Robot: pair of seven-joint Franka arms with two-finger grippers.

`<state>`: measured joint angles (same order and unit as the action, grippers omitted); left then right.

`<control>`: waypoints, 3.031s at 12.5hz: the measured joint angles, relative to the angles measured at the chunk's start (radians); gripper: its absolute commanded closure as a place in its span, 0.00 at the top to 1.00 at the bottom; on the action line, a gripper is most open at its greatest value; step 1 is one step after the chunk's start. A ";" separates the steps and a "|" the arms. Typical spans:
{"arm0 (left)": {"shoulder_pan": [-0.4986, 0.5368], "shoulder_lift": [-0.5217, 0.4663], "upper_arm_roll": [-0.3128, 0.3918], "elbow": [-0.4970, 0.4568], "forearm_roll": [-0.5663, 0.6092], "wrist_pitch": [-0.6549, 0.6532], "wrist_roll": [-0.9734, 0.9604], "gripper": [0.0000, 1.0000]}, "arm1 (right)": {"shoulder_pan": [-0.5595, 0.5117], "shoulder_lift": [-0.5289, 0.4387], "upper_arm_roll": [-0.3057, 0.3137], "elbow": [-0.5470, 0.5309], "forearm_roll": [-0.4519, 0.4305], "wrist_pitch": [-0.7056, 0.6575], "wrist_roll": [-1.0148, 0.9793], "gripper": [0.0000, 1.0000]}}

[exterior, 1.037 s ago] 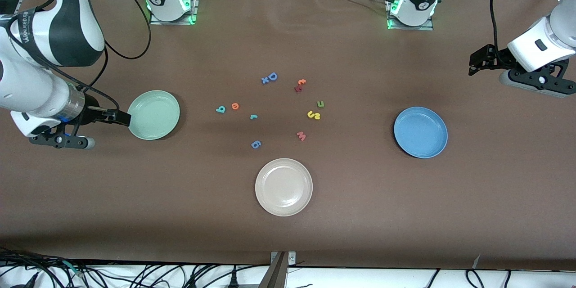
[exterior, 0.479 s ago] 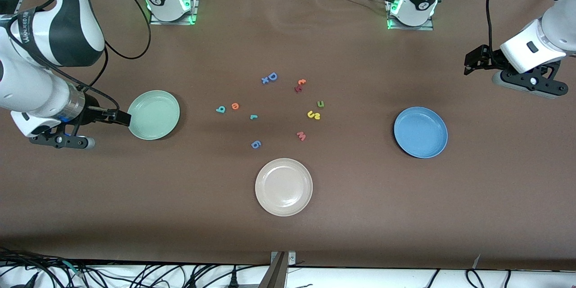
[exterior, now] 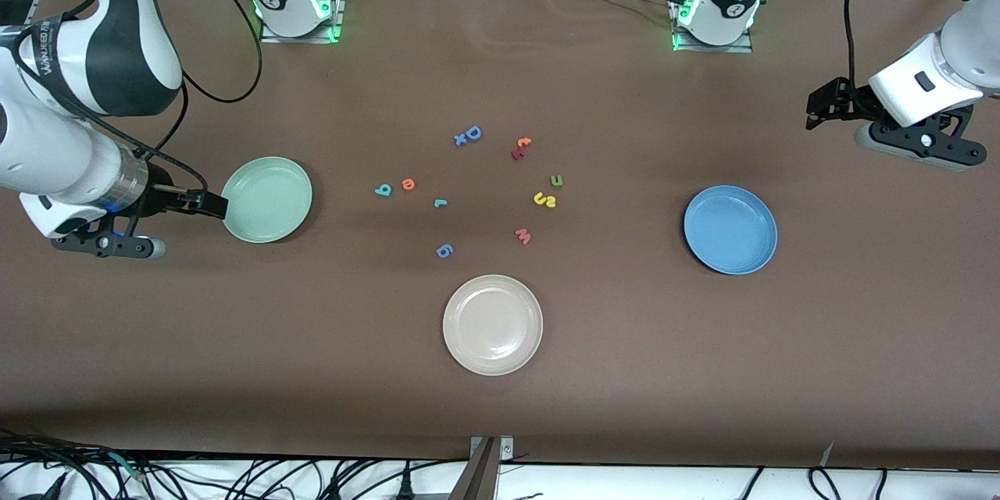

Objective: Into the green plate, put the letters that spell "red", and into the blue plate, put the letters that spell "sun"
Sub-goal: 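Move the left gripper toward the letters while the right gripper follows, then grasp the green n with the left gripper while the right grasps teal letter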

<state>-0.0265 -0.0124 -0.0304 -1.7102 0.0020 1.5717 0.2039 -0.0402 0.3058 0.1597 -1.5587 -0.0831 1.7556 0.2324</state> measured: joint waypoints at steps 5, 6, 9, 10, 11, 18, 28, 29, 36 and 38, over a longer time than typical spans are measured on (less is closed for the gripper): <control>-0.003 0.000 -0.007 -0.003 0.000 -0.001 -0.004 1.00 | 0.000 0.000 0.000 0.000 0.000 0.000 0.000 1.00; -0.003 0.000 -0.026 -0.012 0.000 -0.001 -0.026 1.00 | 0.000 0.000 0.000 0.000 0.000 0.000 0.000 1.00; -0.010 0.033 -0.141 -0.037 -0.034 0.027 -0.162 1.00 | 0.000 0.000 0.001 -0.001 0.000 0.000 0.000 1.00; -0.013 0.058 -0.181 -0.040 -0.044 0.064 -0.207 1.00 | 0.000 0.000 0.001 -0.001 0.000 0.000 0.000 1.00; -0.014 0.088 -0.223 -0.041 -0.045 0.102 -0.258 1.00 | 0.000 0.000 0.001 -0.001 0.000 -0.004 0.003 1.00; -0.089 0.299 -0.400 -0.050 -0.042 0.360 -0.613 1.00 | 0.055 0.017 0.028 -0.006 0.003 -0.041 0.215 1.00; -0.214 0.553 -0.402 -0.239 0.074 0.805 -0.871 0.99 | 0.152 0.087 0.116 -0.282 0.052 0.273 0.567 0.99; -0.223 0.560 -0.402 -0.244 0.074 0.807 -0.873 0.98 | 0.155 0.090 0.132 -0.334 0.052 0.339 0.598 0.99; -0.243 0.614 -0.400 -0.248 0.148 0.813 -0.889 0.76 | 0.233 0.129 0.145 -0.522 0.052 0.554 0.700 0.72; -0.240 0.623 -0.400 -0.247 0.156 0.821 -0.890 0.76 | 0.235 0.147 0.145 -0.524 0.049 0.593 0.702 0.70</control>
<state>-0.2670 0.6109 -0.4302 -1.9576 0.1578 2.3926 -0.6858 0.1951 0.4530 0.3044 -2.0826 -0.0343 2.3482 0.9343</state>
